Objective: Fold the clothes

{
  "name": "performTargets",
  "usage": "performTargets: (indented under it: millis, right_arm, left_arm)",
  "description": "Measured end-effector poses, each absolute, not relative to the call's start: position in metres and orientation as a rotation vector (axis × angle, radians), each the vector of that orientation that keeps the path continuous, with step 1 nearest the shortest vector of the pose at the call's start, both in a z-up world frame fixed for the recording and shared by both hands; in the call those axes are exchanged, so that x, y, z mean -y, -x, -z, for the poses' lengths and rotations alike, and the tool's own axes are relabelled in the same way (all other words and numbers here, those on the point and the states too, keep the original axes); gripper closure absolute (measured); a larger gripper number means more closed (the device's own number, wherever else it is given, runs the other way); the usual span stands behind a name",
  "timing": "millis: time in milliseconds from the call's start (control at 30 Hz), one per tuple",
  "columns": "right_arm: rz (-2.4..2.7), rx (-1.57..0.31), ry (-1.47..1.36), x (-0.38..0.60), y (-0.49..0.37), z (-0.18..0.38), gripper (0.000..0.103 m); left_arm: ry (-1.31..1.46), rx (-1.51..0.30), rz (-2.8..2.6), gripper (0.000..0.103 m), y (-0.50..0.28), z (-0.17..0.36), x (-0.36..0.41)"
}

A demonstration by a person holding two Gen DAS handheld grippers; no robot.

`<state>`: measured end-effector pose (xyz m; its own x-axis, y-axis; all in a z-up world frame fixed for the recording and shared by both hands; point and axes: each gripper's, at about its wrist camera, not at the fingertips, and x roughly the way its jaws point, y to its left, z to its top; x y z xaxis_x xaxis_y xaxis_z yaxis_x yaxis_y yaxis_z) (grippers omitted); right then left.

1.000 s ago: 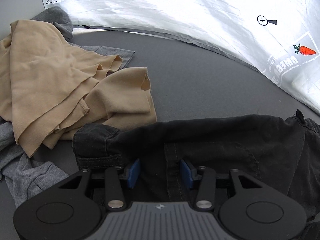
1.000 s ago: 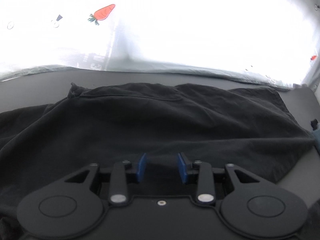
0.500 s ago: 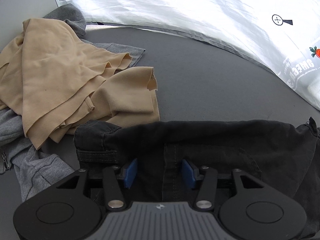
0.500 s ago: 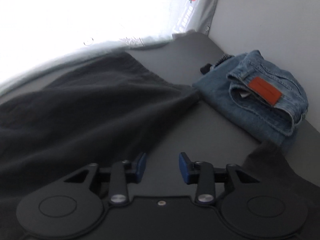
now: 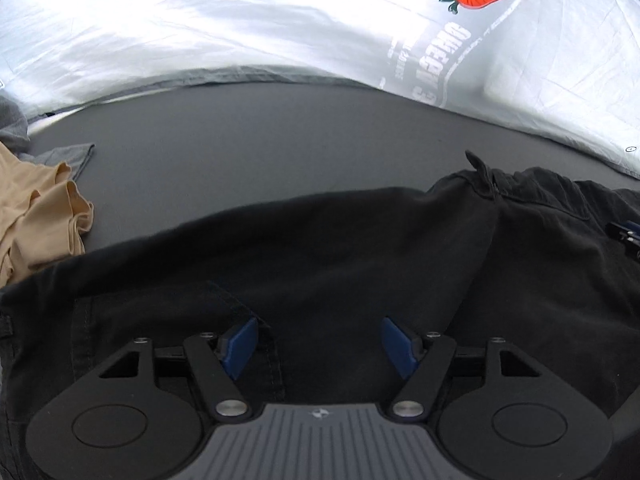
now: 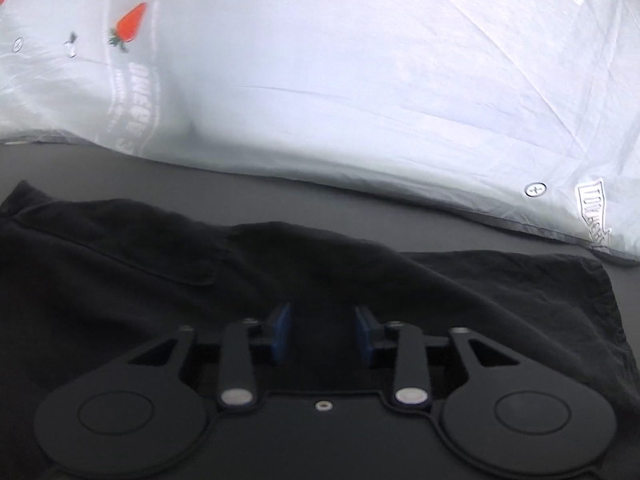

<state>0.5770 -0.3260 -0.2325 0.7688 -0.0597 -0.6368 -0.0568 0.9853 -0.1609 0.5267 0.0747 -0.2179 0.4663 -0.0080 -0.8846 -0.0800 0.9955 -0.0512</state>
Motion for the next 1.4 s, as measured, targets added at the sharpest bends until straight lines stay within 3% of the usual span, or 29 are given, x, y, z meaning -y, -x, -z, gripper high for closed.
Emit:
performTargets:
  millis: [67, 100, 133, 167, 200, 233, 400, 500, 600, 667, 733, 767, 867, 900, 1033, 1100, 1233, 1400]
  right_arm:
    - [0.206, -0.690, 0.207, 0.388, -0.585, 0.235, 0.063]
    - [0.262, -0.687, 0.182, 0.418, -0.587, 0.235, 0.057]
    - [0.295, -0.688, 0.118, 0.448, -0.590, 0.232, 0.040]
    - [0.379, -0.708, 0.073, 0.473, -0.592, 0.230, 0.047]
    - [0.456, -0.724, 0.043, 0.495, -0.592, 0.227, 0.064]
    - [0.512, -0.730, 0.061, 0.506, -0.586, 0.223, 0.074]
    - [0.454, -0.667, -0.042, 0.499, -0.523, 0.199, 0.079]
    - [0.283, -0.759, 0.030, 0.442, -0.488, 0.215, 0.080]
    - [0.396, -0.768, -0.013, 0.419, -0.442, 0.218, 0.078]
    - [0.440, -0.773, -0.228, 0.418, -0.402, 0.203, 0.072]
    - [0.460, -0.749, -0.303, 0.406, -0.354, 0.196, 0.048]
    - [0.471, -0.740, -0.311, 0.398, -0.331, 0.193, 0.046]
    - [0.502, -0.776, -0.298, 0.389, -0.267, 0.197, 0.027]
    - [0.499, -0.785, -0.348, 0.394, -0.247, 0.200, 0.014]
    - [0.429, -0.768, -0.443, 0.402, -0.186, 0.206, 0.010]
    - [0.365, -0.783, -0.465, 0.403, -0.171, 0.209, 0.000]
    - [0.345, -0.807, -0.421, 0.394, -0.172, 0.211, 0.000]
    - [0.403, -0.889, -0.300, 0.378, -0.192, 0.211, 0.000]
  left_arm:
    - [0.128, -1.071, -0.047, 0.032, -0.523, 0.221, -0.082]
    - [0.138, -1.074, -0.049, 0.032, -0.524, 0.220, -0.084]
    - [0.137, -1.080, -0.054, 0.032, -0.524, 0.219, -0.084]
    - [0.137, -1.085, -0.058, 0.032, -0.525, 0.219, -0.085]
    - [0.139, -1.089, -0.065, 0.032, -0.525, 0.217, -0.085]
    - [0.145, -1.090, -0.076, 0.032, -0.523, 0.215, -0.086]
    - [0.233, -1.088, -0.078, 0.032, -0.498, 0.198, -0.097]
    - [0.216, -1.064, -0.072, 0.032, -0.472, 0.181, -0.098]
    - [0.182, -1.023, -0.082, 0.023, -0.442, 0.165, -0.103]
    - [0.163, -0.985, -0.110, 0.018, -0.416, 0.158, -0.109]
    - [0.138, -0.960, -0.141, 0.014, -0.389, 0.154, -0.117]
    - [0.131, -0.954, -0.150, 0.013, -0.376, 0.154, -0.121]
    - [0.121, -0.945, -0.172, 0.007, -0.336, 0.159, -0.135]
    - [0.117, -0.943, -0.192, 0.007, -0.321, 0.163, -0.140]
    - [0.151, -0.972, -0.280, 0.007, -0.273, 0.185, -0.156]
    - [0.189, -1.021, -0.293, 0.006, -0.258, 0.201, -0.160]
    - [0.111, -1.042, -0.323, 0.000, -0.243, 0.225, -0.150]
    - [0.152, -1.070, -0.342, 0.000, -0.248, 0.226, -0.154]
